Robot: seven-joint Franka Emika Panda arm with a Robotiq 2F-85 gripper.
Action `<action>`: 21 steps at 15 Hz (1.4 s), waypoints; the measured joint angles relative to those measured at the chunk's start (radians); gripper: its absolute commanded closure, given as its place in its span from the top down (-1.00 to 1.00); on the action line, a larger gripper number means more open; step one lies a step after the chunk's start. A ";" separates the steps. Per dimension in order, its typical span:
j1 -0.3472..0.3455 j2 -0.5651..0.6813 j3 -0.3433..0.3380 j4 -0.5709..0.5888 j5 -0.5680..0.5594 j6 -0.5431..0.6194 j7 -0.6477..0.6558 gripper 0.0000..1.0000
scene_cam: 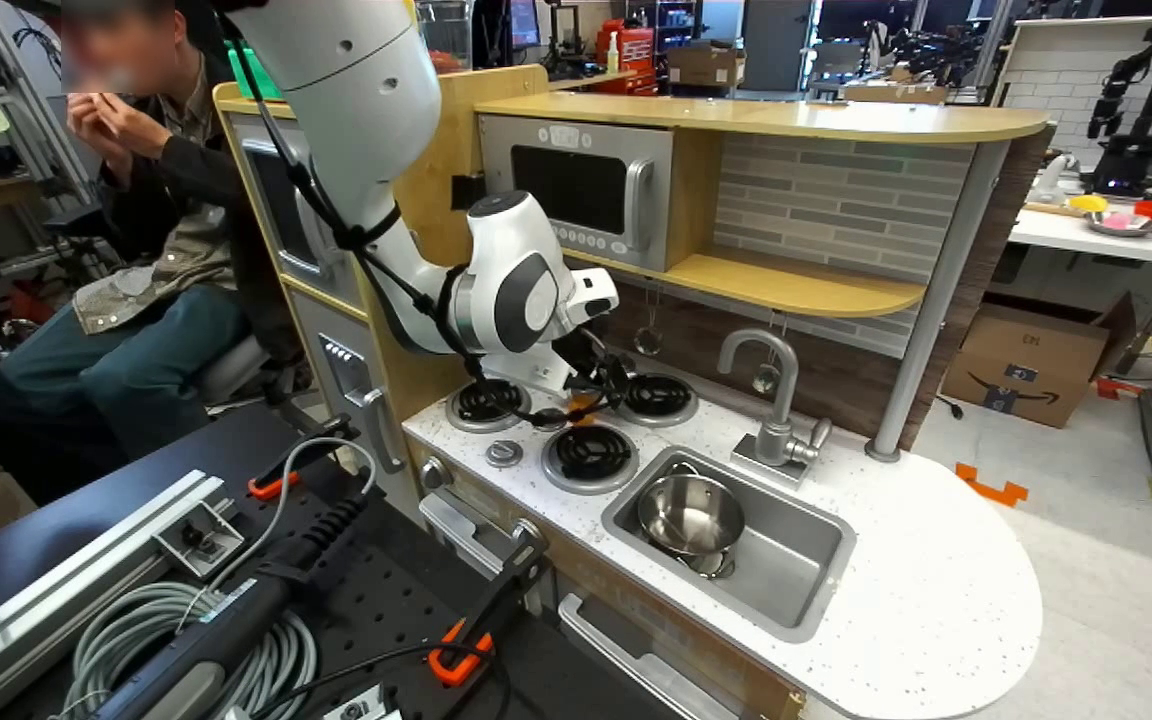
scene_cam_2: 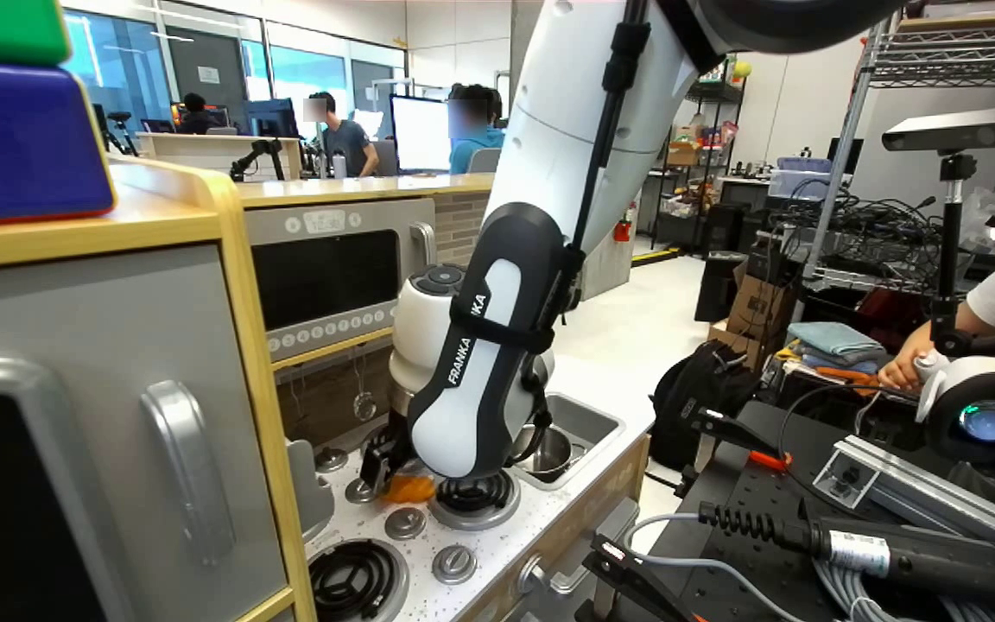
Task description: Put the orange object on the stovetop inside the pot in the sink
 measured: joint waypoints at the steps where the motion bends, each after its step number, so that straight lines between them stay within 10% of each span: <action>1: -0.005 0.007 -0.001 0.013 0.004 -0.017 0.000 1.00; 6: -0.012 0.052 0.000 0.058 0.019 -0.086 0.000 1.00; 7: -0.012 0.053 0.000 0.064 0.020 -0.094 0.000 0.50; 15: -0.012 0.056 0.011 0.090 0.020 -0.115 0.002 -0.59; 21: -0.019 0.057 0.001 0.097 0.020 -0.128 0.002 -1.00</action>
